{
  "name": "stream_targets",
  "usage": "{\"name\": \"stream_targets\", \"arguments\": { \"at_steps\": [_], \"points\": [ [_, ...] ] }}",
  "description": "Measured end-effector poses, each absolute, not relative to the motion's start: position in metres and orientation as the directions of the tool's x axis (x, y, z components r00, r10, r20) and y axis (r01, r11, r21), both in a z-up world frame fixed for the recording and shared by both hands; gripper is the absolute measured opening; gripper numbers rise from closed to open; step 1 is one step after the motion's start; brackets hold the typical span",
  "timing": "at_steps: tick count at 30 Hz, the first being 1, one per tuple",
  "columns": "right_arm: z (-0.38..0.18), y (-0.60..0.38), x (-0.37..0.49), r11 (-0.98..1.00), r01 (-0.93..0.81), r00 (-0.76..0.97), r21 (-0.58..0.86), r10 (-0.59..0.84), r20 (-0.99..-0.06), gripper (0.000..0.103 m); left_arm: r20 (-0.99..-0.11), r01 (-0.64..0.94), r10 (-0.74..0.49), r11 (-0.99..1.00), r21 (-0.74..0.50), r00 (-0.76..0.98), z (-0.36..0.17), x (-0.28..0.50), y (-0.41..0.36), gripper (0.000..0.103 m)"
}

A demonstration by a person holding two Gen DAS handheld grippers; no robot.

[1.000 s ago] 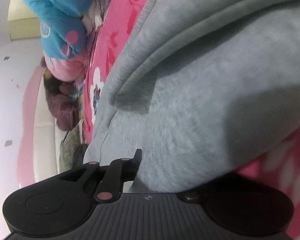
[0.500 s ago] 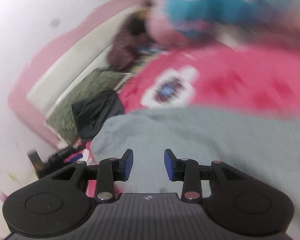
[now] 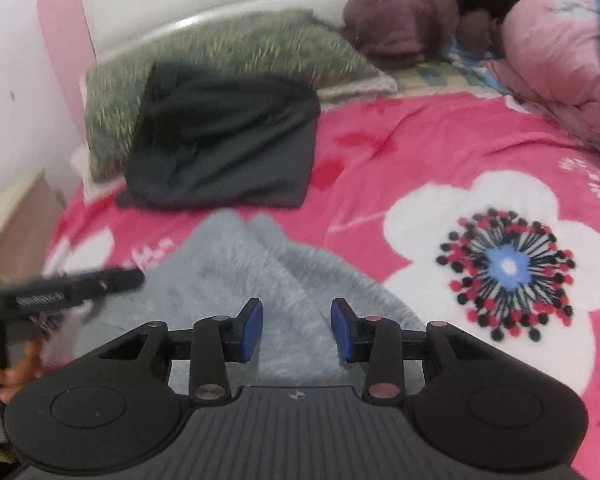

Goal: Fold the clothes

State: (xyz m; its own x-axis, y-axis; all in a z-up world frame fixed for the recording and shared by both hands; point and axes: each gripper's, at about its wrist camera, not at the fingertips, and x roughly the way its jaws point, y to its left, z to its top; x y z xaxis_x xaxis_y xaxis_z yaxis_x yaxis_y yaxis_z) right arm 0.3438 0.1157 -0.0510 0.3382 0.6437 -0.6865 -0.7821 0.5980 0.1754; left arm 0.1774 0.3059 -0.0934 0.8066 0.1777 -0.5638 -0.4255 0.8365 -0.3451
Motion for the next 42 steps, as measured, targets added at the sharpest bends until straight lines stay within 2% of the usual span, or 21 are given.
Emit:
{"name": "stream_targets", "arguments": {
  "at_steps": [1, 2, 3, 4, 10, 15, 19, 24, 25, 27, 29, 31, 33, 42],
  "points": [
    [-0.052, 0.116, 0.341, 0.604, -0.779, 0.348, 0.166, 0.638, -0.687, 0.037, -0.564, -0.428, 0.181, 0.836, -0.344, 0.806, -0.093, 0.177, 0.305, 0.06],
    [-0.052, 0.117, 0.339, 0.611, -0.776, 0.358, 0.158, 0.632, -0.687, 0.03, -0.564, -0.431, 0.183, 0.834, -0.344, 0.805, -0.093, 0.177, 0.305, 0.06],
    [-0.053, 0.118, 0.336, 0.617, -0.773, 0.369, 0.149, 0.627, -0.687, 0.02, -0.564, -0.433, 0.186, 0.833, -0.345, 0.805, -0.093, 0.176, 0.305, 0.06],
    [-0.053, 0.118, 0.334, 0.624, -0.769, 0.379, 0.14, 0.621, -0.686, 0.005, -0.564, -0.438, 0.189, 0.831, -0.344, 0.804, -0.093, 0.176, 0.304, 0.06],
    [-0.032, 0.126, 0.313, 0.628, -0.778, 0.503, 0.0, 0.623, -0.599, 0.004, -0.562, -0.467, 0.213, 0.808, -0.359, 0.799, -0.088, 0.179, 0.302, 0.058],
    [-0.021, 0.135, 0.313, 0.618, -0.781, 0.548, -0.09, 0.609, -0.573, 0.004, -0.568, -0.473, 0.204, 0.795, -0.379, 0.797, -0.087, 0.186, 0.301, 0.057],
    [-0.041, 0.148, 0.325, 0.614, -0.775, 0.562, -0.151, 0.559, -0.61, 0.004, -0.57, -0.468, 0.215, 0.814, -0.344, 0.793, -0.089, 0.191, 0.296, 0.058],
    [-0.07, 0.156, 0.337, 0.626, -0.762, 0.568, -0.168, 0.519, -0.639, 0.004, -0.503, -0.429, 0.22, 0.834, -0.348, 0.836, -0.078, 0.184, 0.286, 0.058],
    [-0.073, 0.157, 0.338, 0.629, -0.759, 0.571, -0.169, 0.516, -0.639, 0.005, -0.503, -0.414, 0.206, 0.842, -0.345, 0.839, -0.077, 0.186, 0.283, 0.062],
    [-0.065, 0.152, 0.339, 0.646, -0.748, 0.576, -0.152, 0.518, -0.632, 0.01, -0.537, -0.427, 0.221, 0.854, -0.296, 0.814, -0.081, 0.193, 0.276, 0.065],
    [-0.046, 0.139, 0.342, 0.675, -0.727, 0.586, -0.124, 0.517, -0.624, 0.035, -0.561, -0.444, 0.237, 0.856, -0.266, 0.793, -0.085, 0.197, 0.275, 0.065],
    [-0.019, 0.111, 0.342, 0.718, -0.692, 0.618, -0.08, 0.53, -0.581, 0.041, -0.565, -0.446, 0.233, 0.853, -0.273, 0.792, -0.087, 0.197, 0.277, 0.065],
    [0.007, 0.074, 0.342, 0.749, -0.662, 0.627, 0.004, 0.557, -0.545, 0.041, -0.566, -0.441, 0.229, 0.855, -0.271, 0.792, -0.088, 0.197, 0.278, 0.065],
    [-0.022, 0.007, 0.303, 0.726, -0.687, 0.568, 0.003, 0.54, -0.622, 0.039, -0.563, -0.449, 0.256, 0.863, -0.234, 0.786, -0.091, 0.199, 0.275, 0.066]
  ]
}}
